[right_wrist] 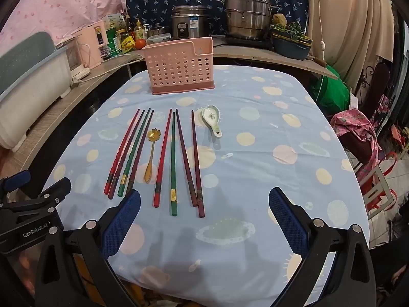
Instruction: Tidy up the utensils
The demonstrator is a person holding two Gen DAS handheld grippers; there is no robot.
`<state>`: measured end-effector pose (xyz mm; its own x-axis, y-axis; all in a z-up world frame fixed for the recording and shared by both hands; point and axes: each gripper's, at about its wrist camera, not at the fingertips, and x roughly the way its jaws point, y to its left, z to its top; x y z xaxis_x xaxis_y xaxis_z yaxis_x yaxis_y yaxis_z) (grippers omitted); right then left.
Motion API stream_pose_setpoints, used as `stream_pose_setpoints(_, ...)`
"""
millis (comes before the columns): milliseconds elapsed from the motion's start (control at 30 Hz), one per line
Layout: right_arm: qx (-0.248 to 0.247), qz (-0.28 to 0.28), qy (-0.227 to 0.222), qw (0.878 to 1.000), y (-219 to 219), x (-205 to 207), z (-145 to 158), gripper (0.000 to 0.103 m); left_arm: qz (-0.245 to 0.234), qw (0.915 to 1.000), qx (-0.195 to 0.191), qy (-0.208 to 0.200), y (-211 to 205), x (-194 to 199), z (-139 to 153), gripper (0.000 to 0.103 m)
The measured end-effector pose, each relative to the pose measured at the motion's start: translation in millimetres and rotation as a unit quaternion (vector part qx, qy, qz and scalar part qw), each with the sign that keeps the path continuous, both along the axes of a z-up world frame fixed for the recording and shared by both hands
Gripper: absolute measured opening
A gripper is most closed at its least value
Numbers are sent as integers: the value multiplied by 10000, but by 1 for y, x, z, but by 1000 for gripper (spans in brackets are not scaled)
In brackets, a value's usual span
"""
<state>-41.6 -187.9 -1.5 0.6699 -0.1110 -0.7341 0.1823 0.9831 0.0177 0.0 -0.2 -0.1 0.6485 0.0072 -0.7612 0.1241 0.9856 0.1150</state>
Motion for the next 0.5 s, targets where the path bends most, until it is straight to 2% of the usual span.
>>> stream_pose_setpoints(500, 21, -10, -43, 10000, 0, -1, 0, 96, 17, 10000, -12, -44, 2, 0, 2, 96)
